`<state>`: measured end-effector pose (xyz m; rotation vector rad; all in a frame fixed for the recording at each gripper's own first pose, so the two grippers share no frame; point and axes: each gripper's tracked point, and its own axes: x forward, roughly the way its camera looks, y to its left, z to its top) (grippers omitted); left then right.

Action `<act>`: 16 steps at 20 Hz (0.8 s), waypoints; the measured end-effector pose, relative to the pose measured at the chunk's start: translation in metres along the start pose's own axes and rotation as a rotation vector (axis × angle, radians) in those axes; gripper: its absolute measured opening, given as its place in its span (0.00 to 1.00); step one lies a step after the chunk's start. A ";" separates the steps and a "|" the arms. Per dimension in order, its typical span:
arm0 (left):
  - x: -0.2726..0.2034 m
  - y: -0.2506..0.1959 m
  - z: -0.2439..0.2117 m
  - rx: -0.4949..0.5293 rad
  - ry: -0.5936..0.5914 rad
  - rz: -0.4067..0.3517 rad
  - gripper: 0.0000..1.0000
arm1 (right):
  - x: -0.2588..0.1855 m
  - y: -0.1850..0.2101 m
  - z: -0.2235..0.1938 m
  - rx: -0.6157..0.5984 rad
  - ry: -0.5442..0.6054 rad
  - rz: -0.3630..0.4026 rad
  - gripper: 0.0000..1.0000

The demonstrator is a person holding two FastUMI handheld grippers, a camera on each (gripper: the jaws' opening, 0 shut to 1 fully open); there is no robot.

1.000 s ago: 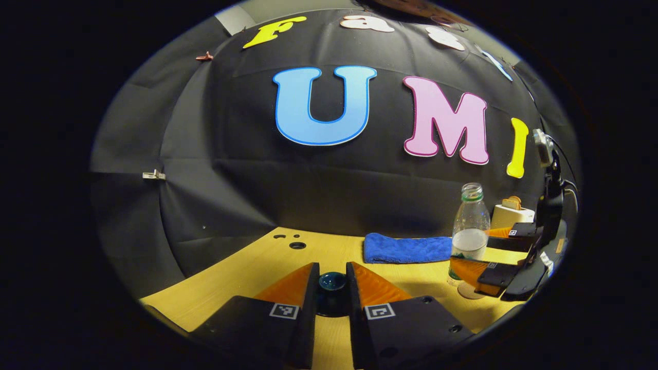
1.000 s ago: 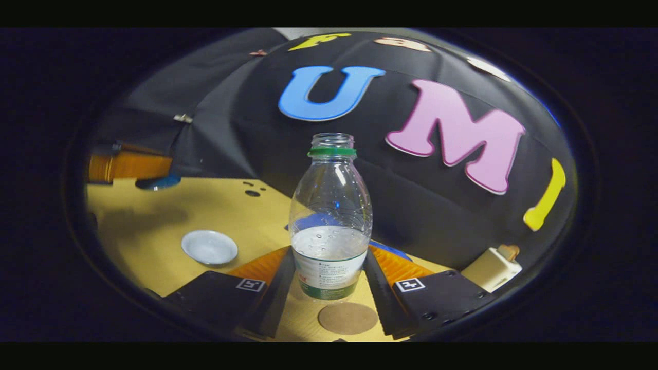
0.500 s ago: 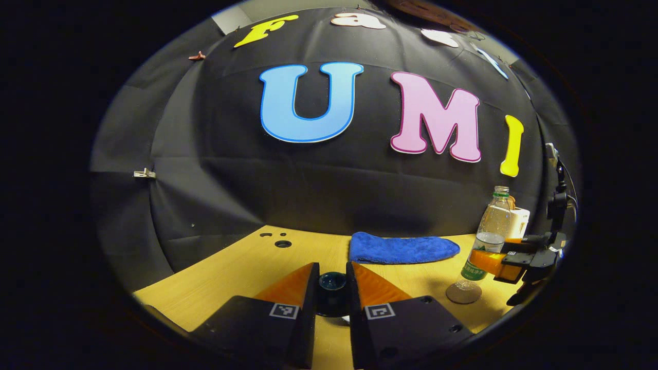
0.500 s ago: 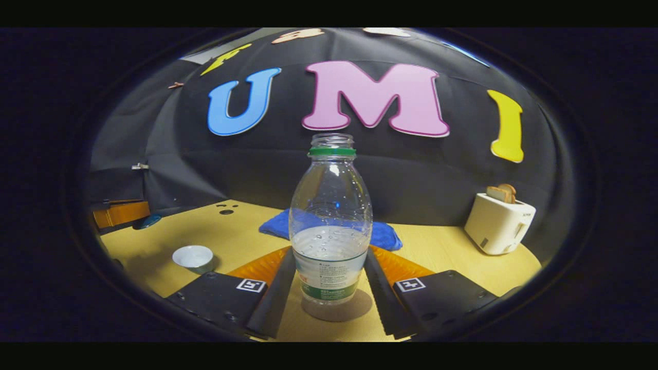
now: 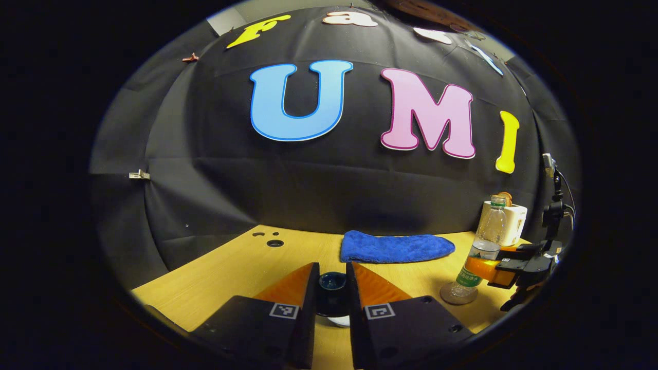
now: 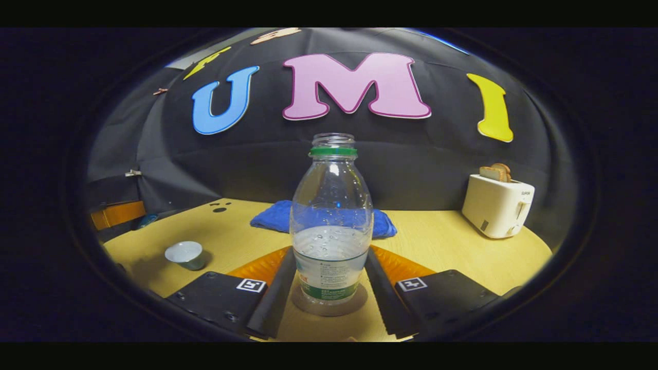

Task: Open the teacup lid with one hand, grasp the water bottle and pour water into the teacup with the other hand; after pouring, place the water bottle on the coaster and then close the teacup lid.

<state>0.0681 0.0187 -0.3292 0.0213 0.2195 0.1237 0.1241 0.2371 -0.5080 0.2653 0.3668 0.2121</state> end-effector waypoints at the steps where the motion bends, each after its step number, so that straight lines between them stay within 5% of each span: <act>1: 0.000 0.000 -0.002 0.000 0.001 0.001 0.29 | 0.000 0.001 -0.001 0.007 0.005 0.008 0.77; 7: 0.006 -0.003 -0.006 -0.008 0.010 0.000 0.29 | -0.001 0.000 -0.003 -0.002 0.010 0.021 0.77; 16: 0.019 -0.016 -0.014 -0.008 0.022 -0.027 0.29 | -0.008 -0.006 -0.014 0.042 0.045 0.011 0.96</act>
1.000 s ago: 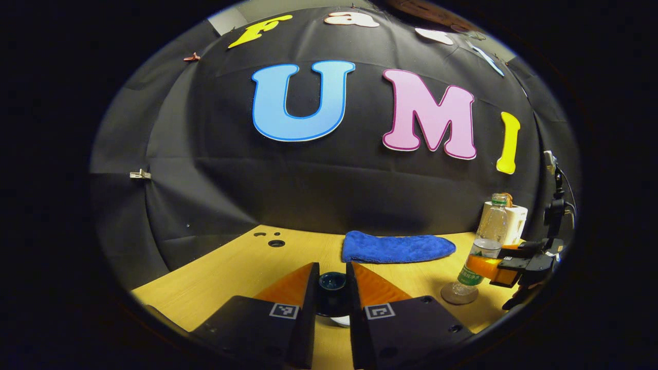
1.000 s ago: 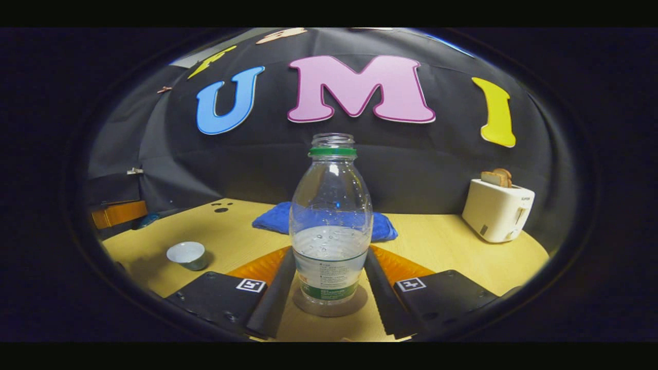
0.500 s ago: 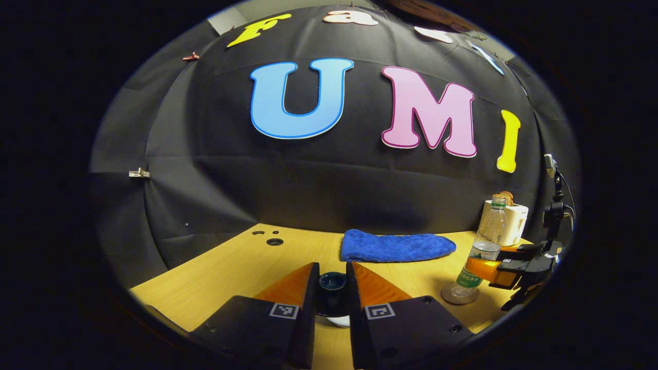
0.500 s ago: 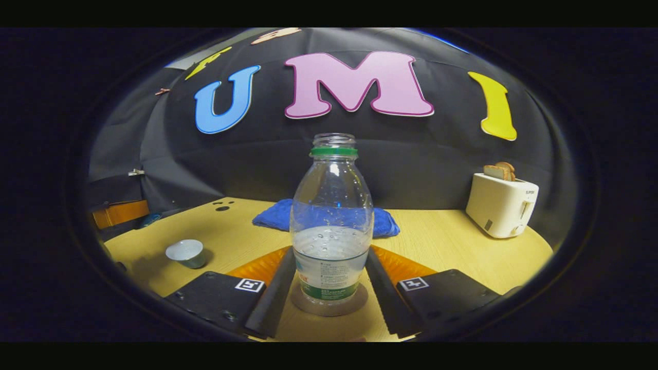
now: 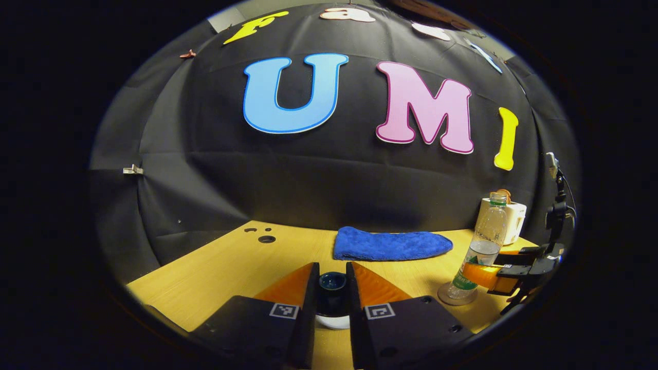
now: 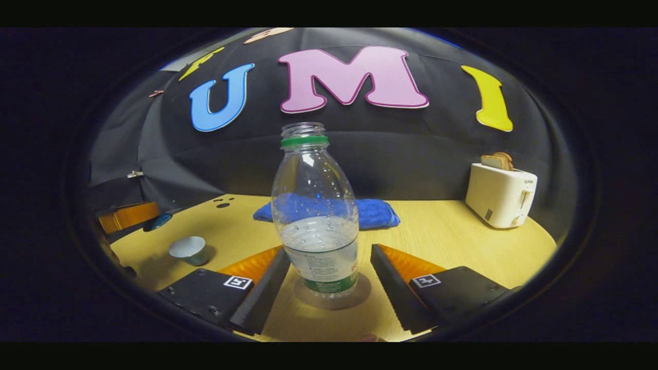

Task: Open the teacup lid with one hand, grasp the water bottle and pour water into the teacup with the other hand; after pouring, place the water bottle on the coaster and then close the teacup lid.

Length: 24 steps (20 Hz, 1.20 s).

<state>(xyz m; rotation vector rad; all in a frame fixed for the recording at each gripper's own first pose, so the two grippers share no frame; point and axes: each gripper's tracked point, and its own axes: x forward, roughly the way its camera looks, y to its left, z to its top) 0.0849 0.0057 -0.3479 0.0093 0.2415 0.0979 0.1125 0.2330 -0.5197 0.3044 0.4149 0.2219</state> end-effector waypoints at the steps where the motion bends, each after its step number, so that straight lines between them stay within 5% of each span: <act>1: 0.003 -0.001 -0.002 -0.001 0.003 -0.003 0.29 | -0.003 -0.002 -0.002 -0.003 0.004 0.001 0.97; 24: 0.032 -0.014 -0.068 0.050 0.122 0.002 0.32 | -0.056 -0.017 -0.006 -0.024 0.038 -0.017 0.96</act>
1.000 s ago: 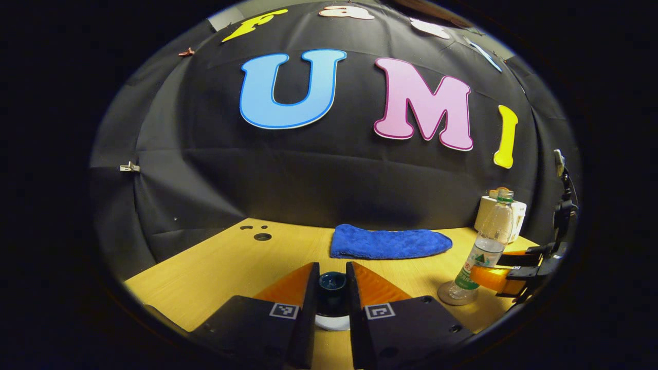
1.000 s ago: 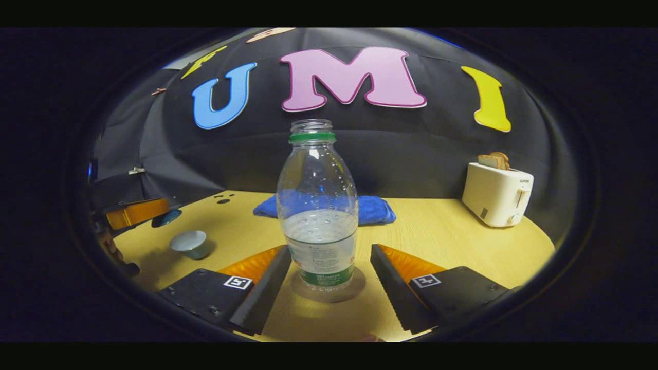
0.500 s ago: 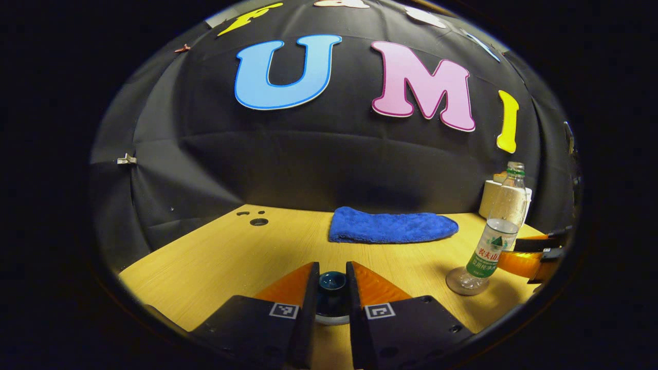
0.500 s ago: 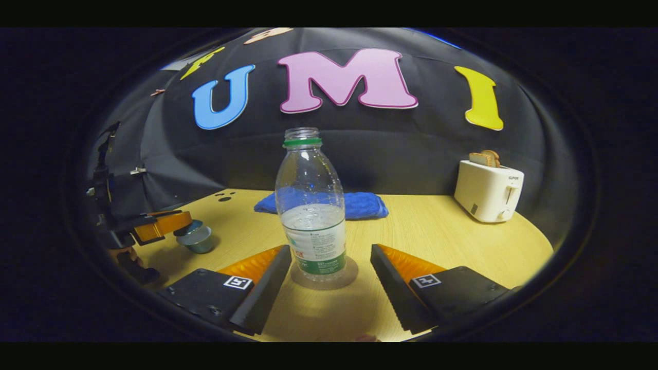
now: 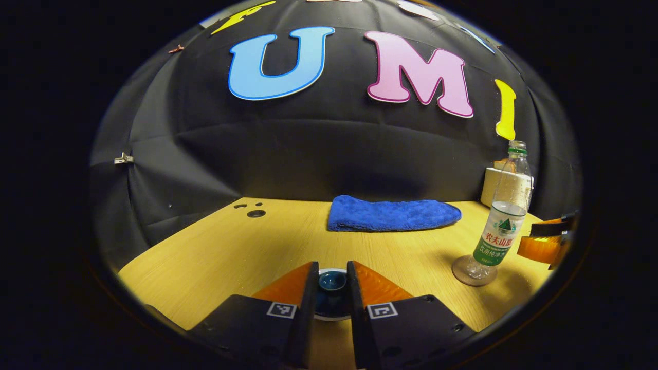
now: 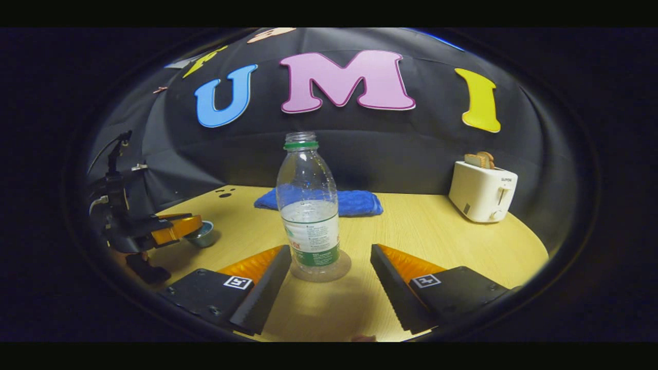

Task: Open the teacup lid with one hand, grasp the water bottle and pour water into the teacup with the other hand; after pouring, place the water bottle on the coaster and then close the teacup lid.

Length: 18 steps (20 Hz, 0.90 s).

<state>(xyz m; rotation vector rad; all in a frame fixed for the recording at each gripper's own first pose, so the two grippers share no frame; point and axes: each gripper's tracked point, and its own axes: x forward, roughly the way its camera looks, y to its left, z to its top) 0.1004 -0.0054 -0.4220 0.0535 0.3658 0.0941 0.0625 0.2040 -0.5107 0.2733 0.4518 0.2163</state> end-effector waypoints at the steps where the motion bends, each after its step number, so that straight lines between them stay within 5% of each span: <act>1: 0.000 0.000 0.000 0.002 -0.002 -0.002 0.32 | -0.001 0.000 0.002 0.004 -0.001 -0.004 0.96; 3: -0.001 0.000 0.004 0.011 -0.010 -0.004 0.40 | -0.003 0.000 0.006 0.006 0.000 -0.008 0.96; 4: -0.003 0.000 0.009 0.021 -0.017 -0.004 0.36 | -0.005 0.000 0.011 0.006 -0.002 -0.010 0.96; 5: -0.007 0.001 0.014 0.033 -0.023 -0.003 0.46 | -0.007 0.001 0.017 0.007 -0.006 -0.008 0.96; 14: -0.069 -0.016 0.111 0.001 -0.072 -0.079 0.45 | -0.051 0.006 0.089 0.000 -0.058 -0.034 0.96; 18: -0.101 -0.026 0.156 -0.024 -0.051 -0.130 0.55 | -0.080 0.011 0.125 -0.019 -0.074 -0.032 0.96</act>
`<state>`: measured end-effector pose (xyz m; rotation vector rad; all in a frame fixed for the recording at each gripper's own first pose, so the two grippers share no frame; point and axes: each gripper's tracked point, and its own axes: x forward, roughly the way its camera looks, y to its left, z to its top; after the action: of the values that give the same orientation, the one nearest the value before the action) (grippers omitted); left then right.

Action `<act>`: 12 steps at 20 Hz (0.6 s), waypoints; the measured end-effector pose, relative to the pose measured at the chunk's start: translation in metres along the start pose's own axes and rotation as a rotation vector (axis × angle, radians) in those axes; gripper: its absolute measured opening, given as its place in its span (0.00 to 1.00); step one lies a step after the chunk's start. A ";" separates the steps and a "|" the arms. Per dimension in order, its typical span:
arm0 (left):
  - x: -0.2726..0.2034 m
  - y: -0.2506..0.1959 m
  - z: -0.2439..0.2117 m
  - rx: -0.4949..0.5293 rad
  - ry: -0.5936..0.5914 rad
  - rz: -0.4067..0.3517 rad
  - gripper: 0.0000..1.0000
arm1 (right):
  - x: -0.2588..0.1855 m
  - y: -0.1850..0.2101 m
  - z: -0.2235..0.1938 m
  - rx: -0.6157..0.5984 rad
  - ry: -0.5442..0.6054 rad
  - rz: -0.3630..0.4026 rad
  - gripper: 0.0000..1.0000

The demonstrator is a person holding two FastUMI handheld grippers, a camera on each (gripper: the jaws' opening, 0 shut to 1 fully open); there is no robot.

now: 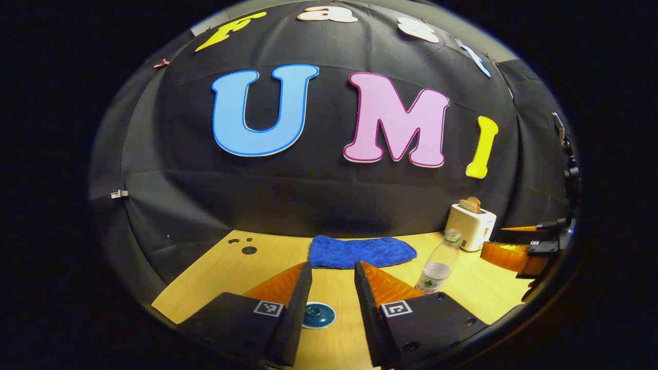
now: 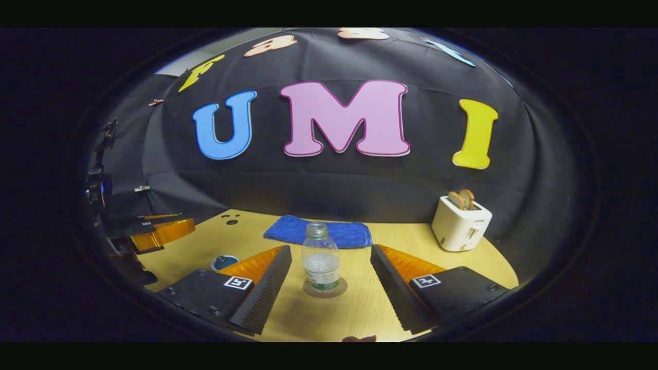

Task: Open the teacup lid with one hand, grasp the water bottle and pour water into the teacup with the other hand; after pouring, place the water bottle on the coaster and then close the teacup lid.

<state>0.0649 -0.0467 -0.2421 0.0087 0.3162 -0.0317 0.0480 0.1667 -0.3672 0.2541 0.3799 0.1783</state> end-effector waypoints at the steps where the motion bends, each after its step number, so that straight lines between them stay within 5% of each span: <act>1: -0.006 -0.001 0.010 -0.003 0.002 -0.001 0.56 | -0.007 0.002 0.008 -0.002 0.000 0.001 0.96; 5: -0.030 0.003 0.054 0.027 -0.034 0.011 0.60 | -0.035 0.002 0.042 0.000 -0.031 -0.004 0.96; 12: -0.049 -0.002 0.088 0.010 -0.070 -0.036 0.88 | -0.063 0.002 0.090 0.002 -0.106 -0.042 0.96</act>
<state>0.0453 -0.0480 -0.1436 0.0120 0.2460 -0.0687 0.0253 0.1359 -0.2646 0.2564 0.2800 0.1222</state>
